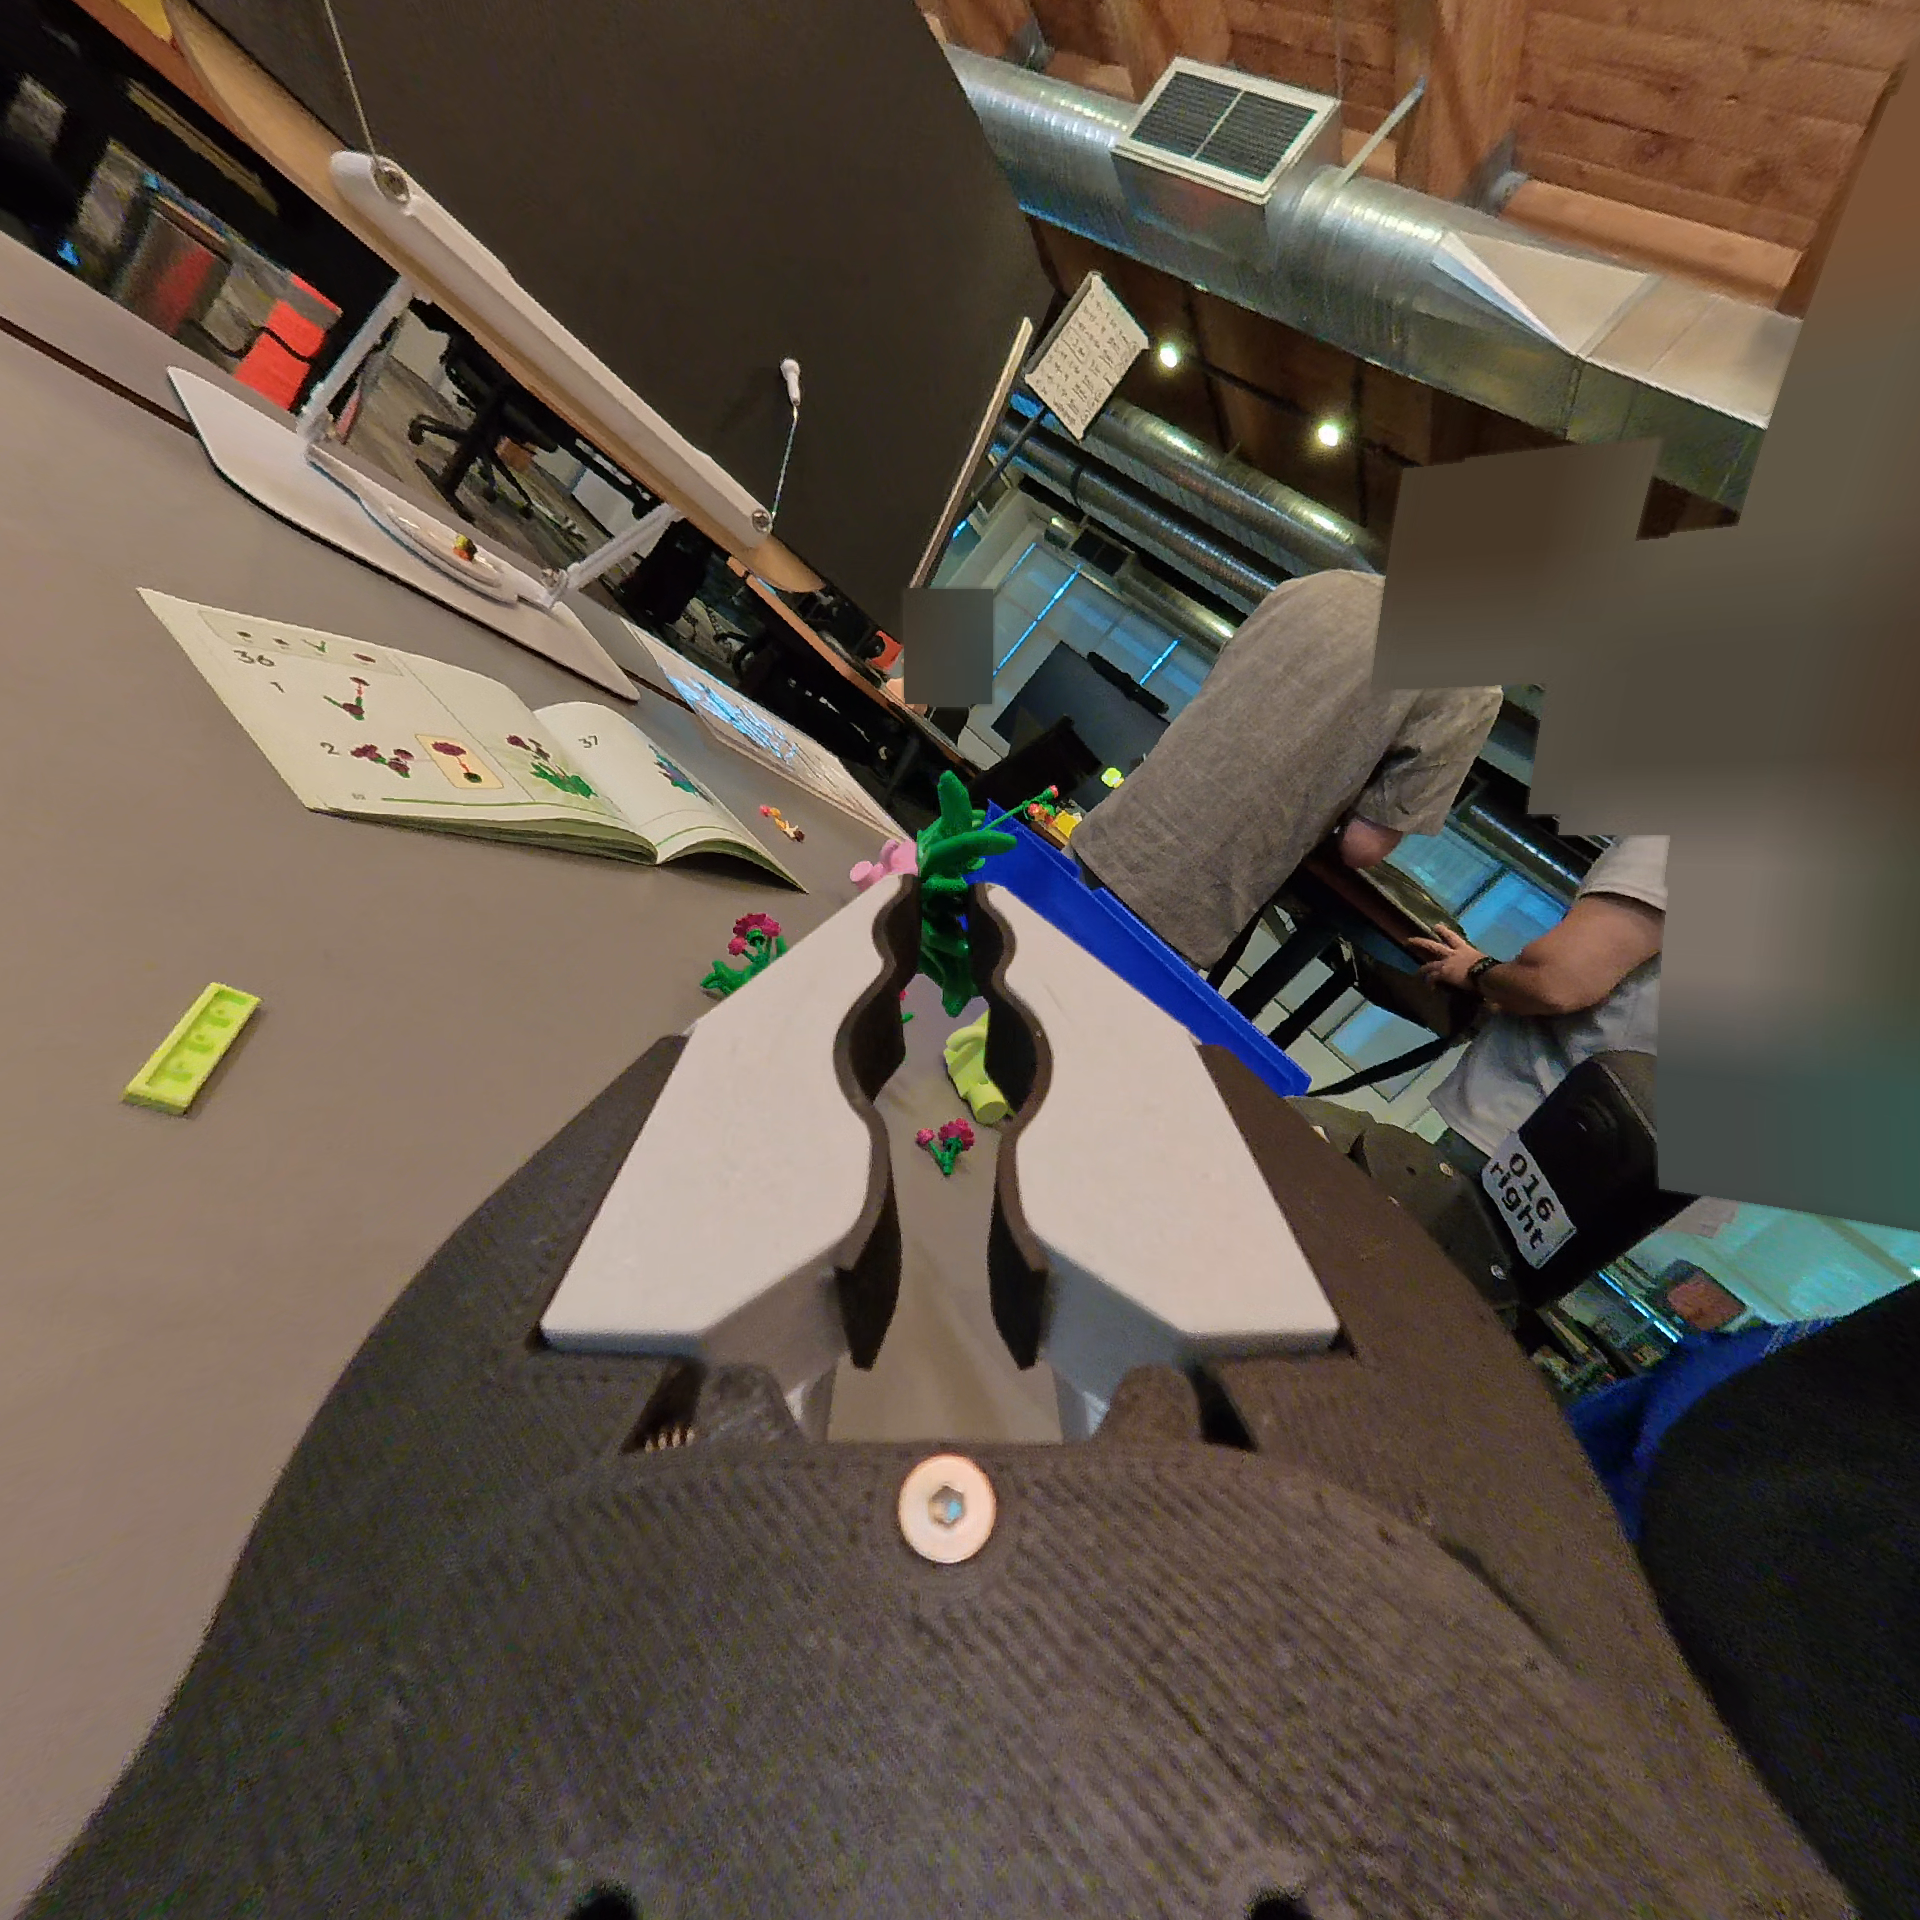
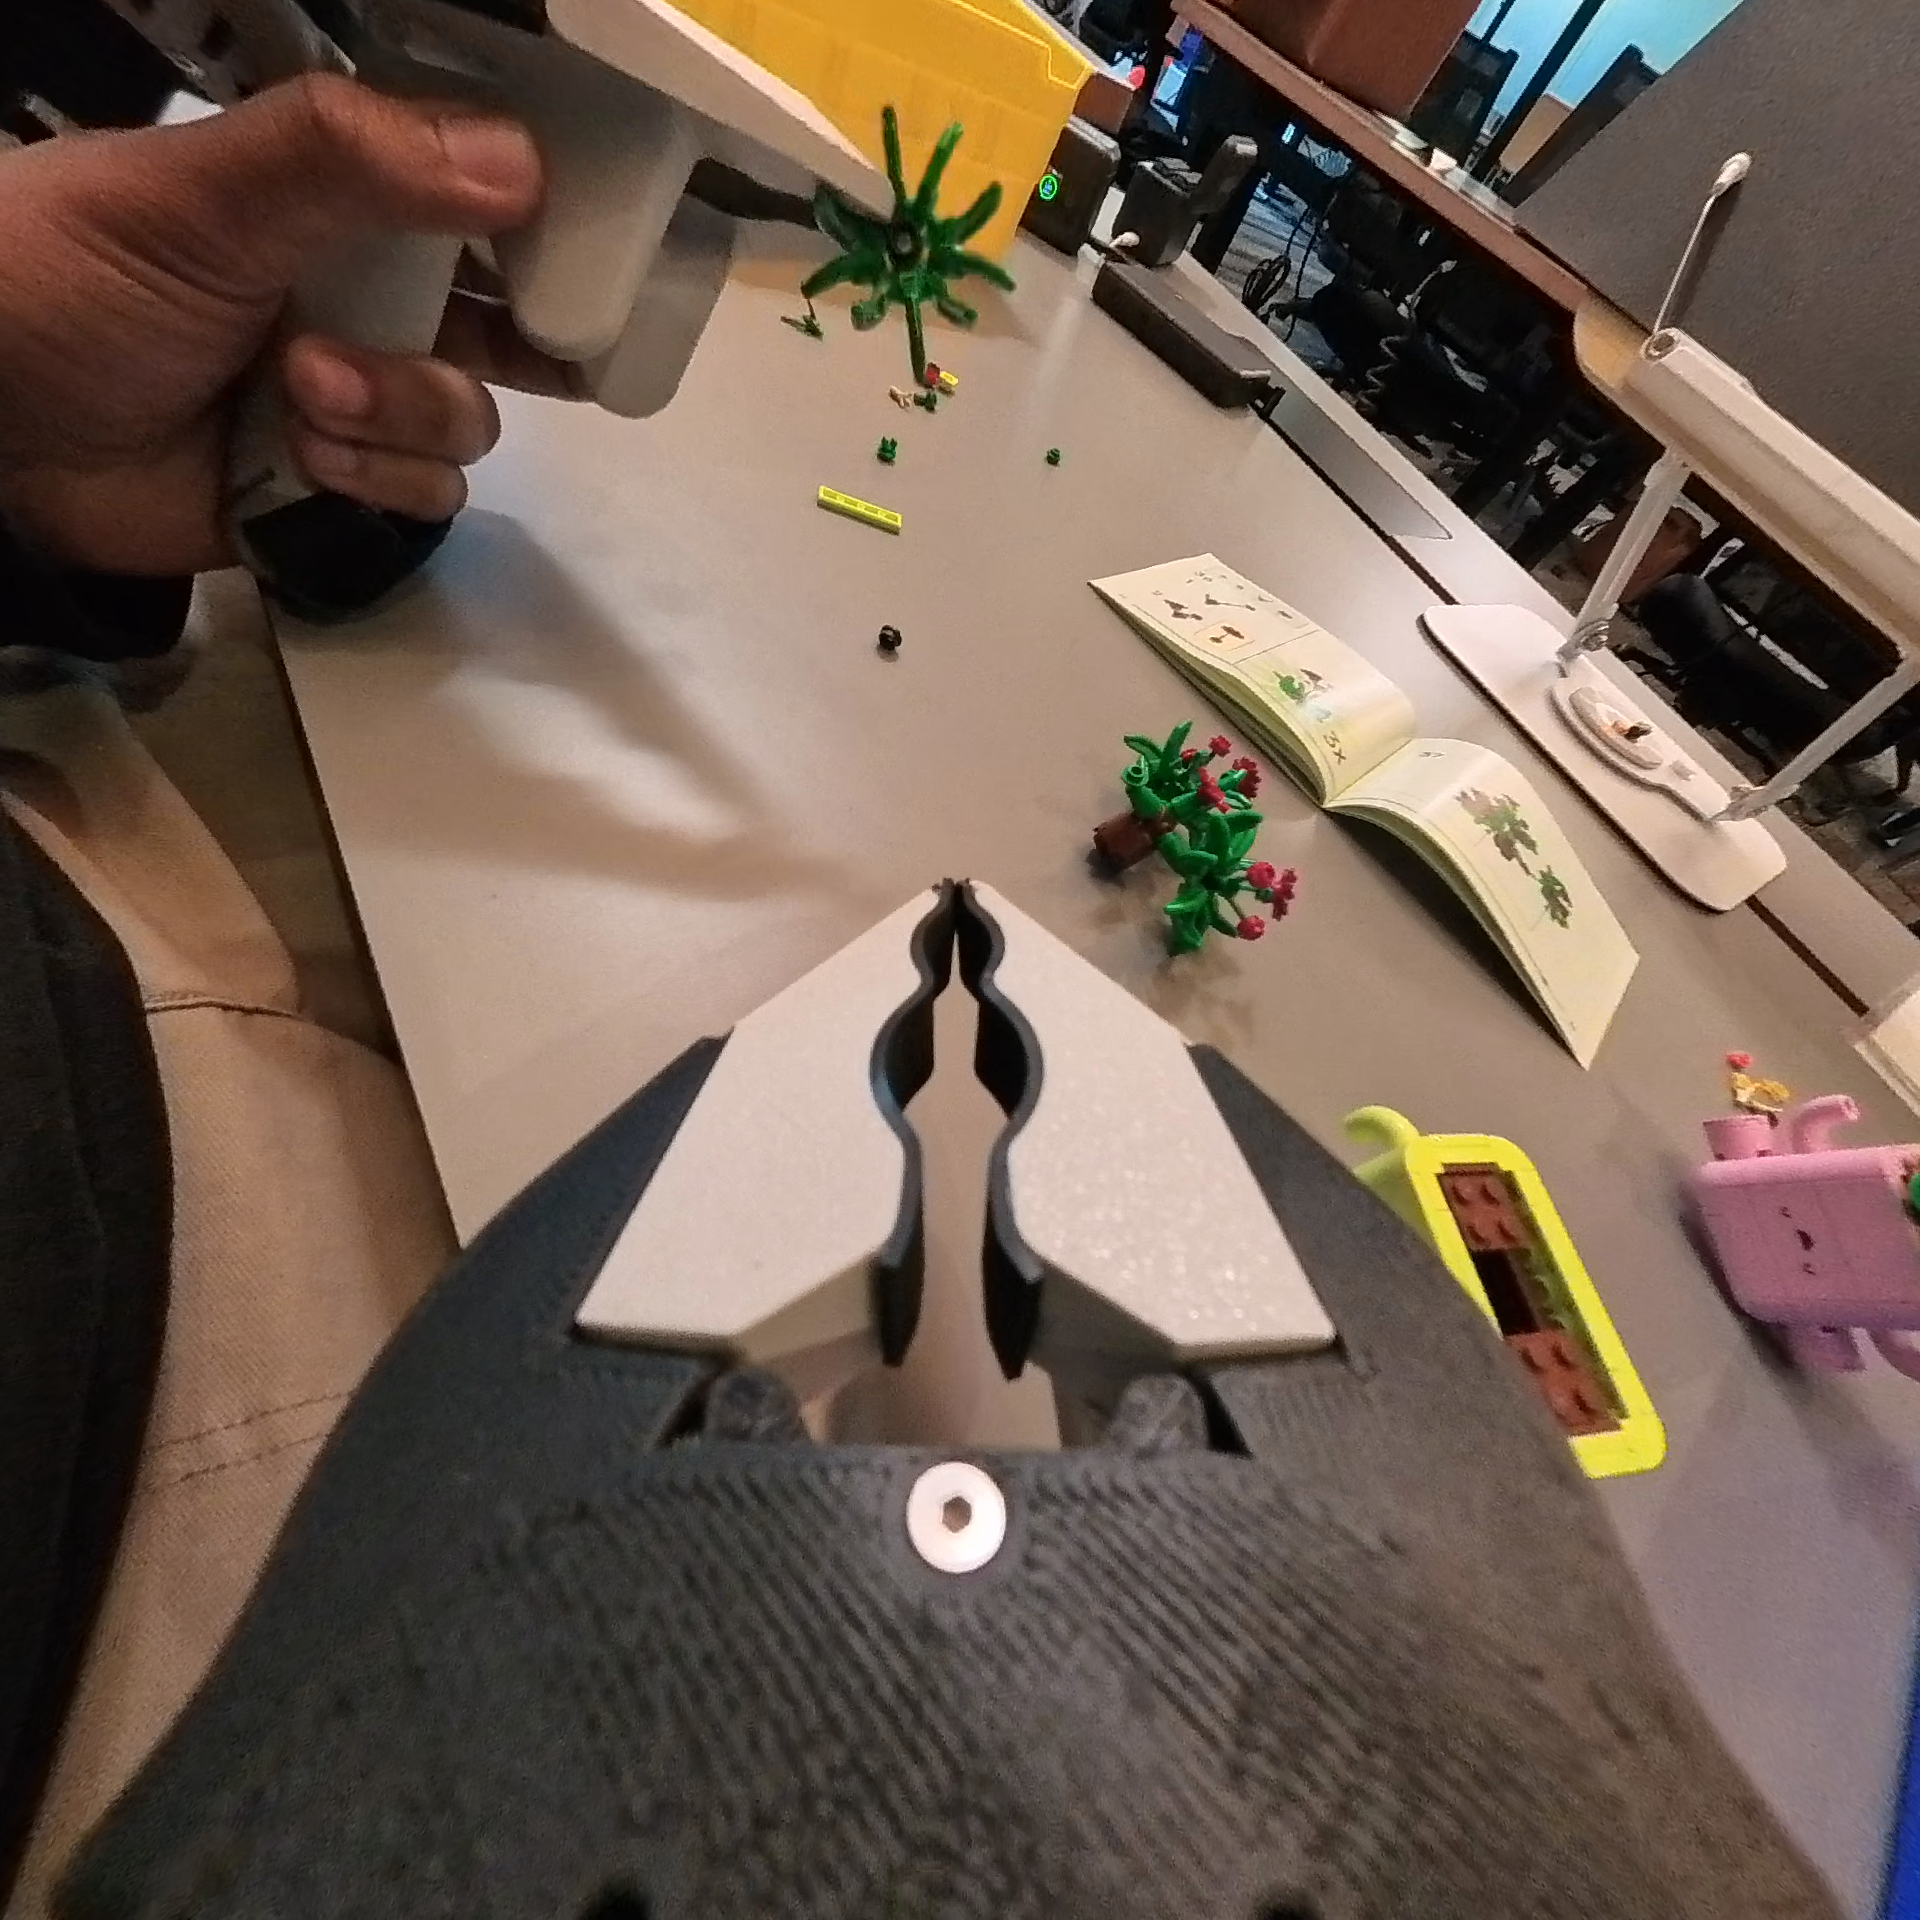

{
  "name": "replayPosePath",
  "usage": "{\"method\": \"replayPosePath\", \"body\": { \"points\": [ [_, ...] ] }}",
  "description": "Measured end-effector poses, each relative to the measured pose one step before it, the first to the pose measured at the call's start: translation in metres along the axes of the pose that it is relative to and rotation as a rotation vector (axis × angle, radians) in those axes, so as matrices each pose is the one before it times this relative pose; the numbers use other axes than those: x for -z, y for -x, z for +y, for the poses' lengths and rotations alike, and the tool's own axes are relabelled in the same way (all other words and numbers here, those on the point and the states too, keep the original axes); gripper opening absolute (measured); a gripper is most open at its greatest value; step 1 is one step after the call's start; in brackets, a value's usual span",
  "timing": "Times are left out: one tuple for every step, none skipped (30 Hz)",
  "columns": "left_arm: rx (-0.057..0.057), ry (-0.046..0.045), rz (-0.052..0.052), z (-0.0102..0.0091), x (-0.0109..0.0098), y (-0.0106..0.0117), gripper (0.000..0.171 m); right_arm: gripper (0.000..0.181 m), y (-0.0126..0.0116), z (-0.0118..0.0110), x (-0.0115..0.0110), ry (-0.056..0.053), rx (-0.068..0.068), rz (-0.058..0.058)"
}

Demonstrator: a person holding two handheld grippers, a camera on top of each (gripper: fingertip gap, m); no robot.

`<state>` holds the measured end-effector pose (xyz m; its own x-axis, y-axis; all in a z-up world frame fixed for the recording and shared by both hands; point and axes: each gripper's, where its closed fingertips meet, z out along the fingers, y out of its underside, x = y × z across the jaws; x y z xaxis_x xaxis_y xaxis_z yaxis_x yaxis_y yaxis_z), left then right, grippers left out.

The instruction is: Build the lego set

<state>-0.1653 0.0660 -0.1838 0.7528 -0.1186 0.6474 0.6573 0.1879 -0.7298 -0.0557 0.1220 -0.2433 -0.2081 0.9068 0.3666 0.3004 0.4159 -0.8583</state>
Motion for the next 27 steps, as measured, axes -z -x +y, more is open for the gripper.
{"method": "replayPosePath", "body": {
  "points": [
    [0.0001,0.00778,0.0035,0.00118,-0.00078,-0.00061,0.005,0.0,0.00006,0.00003,-0.00005,0.0007,0.0004,-0.0001],
    [0.0023,0.0076,0.005,0.00133,-0.00092,-0.00068,0.005,0.0,0.00007,0.00009,-0.0001,0.0005,0.0005,0.0],
    [0.0044,0.00646,0.0042,0.00114,-0.00077,-0.00045,0.005,0.0,0.00007,0.00003,0.00003,0.0005,0.0003,0.0],
    [0.0033,0.00569,0.0031,0.00092,-0.00063,-0.00016,0.005,0.0,0.0,0.00006,-0.00013,0.0008,-0.0001,-0.0003],
    [0.0001,0.00391,0.0025,0.00043,-0.00035,-0.00032,0.006,0.0,0.00001,0.00006,-0.00005,0.0007,-0.0002,-0.0001],
    [-0.0014,0.0009,0.001,0.00027,-0.00005,-0.00032,0.006,0.0,0.00005,0.00014,-0.00009,0.0006,-0.0002,-0.0001],
    [-0.0051,0.00025,-0.0006,0.00013,-0.00009,-0.00041,0.005,0.0,-0.00009,0.00007,-0.00005,0.0004,-0.0002,-0.0001],
    [-0.0048,0.00236,0.0028,0.00041,-0.00035,-0.00092,0.005,0.0,-0.00001,0.00002,-0.00007,0.0003,-0.0002,0.0],
    [-0.0013,0.00416,0.0084,0.0009,-0.00063,-0.00146,0.006,0.0,0.0,0.00002,0.00001,0.0001,0.0,0.0],
    [0.0029,0.00682,0.0081,0.0013,-0.00086,-0.00114,0.005,0.0,-0.00004,-0.00001,0.0,0.0,0.0002,0.0002],
    [0.0025,0.00693,0.0043,0.0013,-0.00088,-0.00071,0.005,0.0,0.00005,-0.00004,-0.00001,0.0,0.0004,0.0001],
    [-0.0016,0.00367,0.0028,0.00072,-0.0005,-0.00073,0.005,0.0,-0.00003,0.0001,-0.00003,0.0001,0.0003,0.0003],
    [-0.0017,0.00237,0.0041,0.00051,-0.00038,-0.0008,0.005,0.0,-0.00001,0.00003,-0.00006,0.0004,0.0001,-0.0001],
    [0.0012,0.00206,0.0046,0.00034,-0.00024,-0.00066,0.005,0.0,0.00001,0.00004,0.00002,0.0003,-0.0001,0.0],
    [0.0015,0.00152,0.0024,0.00026,-0.00016,-0.00025,0.005,0.0,-0.00002,-0.00002,-0.00001,-0.0001,0.0002,0.0001],
    [0.0,0.00016,0.0005,0.00004,-0.00009,-0.00006,0.005,0.0,0.00002,0.0001,-0.00003,0.0001,0.0002,0.0],
    [-0.0001,-0.00044,0.0,-0.00007,0.00007,-0.00001,0.005,0.0,0.00006,-0.00001,-0.00007,0.0004,0.0005,-0.0002],
    [0.0,0.00004,0.0,-0.00001,0.0001,-0.00002,0.005,0.0,0.00008,0.0001,-0.00009,0.0006,0.0005,-0.0001],
    [-0.0003,0.00026,-0.0002,0.00005,-0.00008,0.00007,0.005,0.0,0.00002,0.00009,-0.0001,0.0006,0.0009,0.0001],
    [-0.001,0.0003,-0.0004,0.0001,-0.00001,-0.00008,0.005,0.0,0.00012,0.00005,-0.00003,0.0003,0.0012,0.0001],
    [-0.0013,0.00038,-0.0009,0.00004,-0.00002,-0.00006,0.005,0.0,0.00002,0.00008,-0.0001,0.0005,0.001,0.0001],
    [-0.0009,0.00096,-0.0004,0.00014,-0.00006,-0.00001,0.005,0.0,0.00016,0.00007,-0.00002,0.0005,0.0008,0.0],
    [-0.0004,0.00126,-0.0002,0.00019,-0.00013,-0.00005,0.005,0.0,0.00009,0.00008,-0.0001,0.0005,0.0006,-0.0002],
    [0.0001,0.00092,0.0002,0.00013,-0.00006,-0.00016,0.005,0.0,-0.00003,0.00014,-0.00009,0.0006,0.0005,0.0],
    [0.0,0.00089,-0.0003,0.0002,-0.00004,-0.00002,0.005,0.0,0.00006,0.00009,-0.0001,0.0005,0.0005,0.0],
    [-0.0013,0.00026,-0.0011,0.00002,-0.00003,-0.00004,0.005,0.0,0.00001,-0.00002,-0.00007,0.0004,0.0006,0.0001],
    [-0.0022,0.00041,-0.0012,0.0001,-0.00005,-0.00016,0.005,0.0,0.00001,0.00006,-0.00004,0.0001,0.0008,0.0004]
  ]
}}
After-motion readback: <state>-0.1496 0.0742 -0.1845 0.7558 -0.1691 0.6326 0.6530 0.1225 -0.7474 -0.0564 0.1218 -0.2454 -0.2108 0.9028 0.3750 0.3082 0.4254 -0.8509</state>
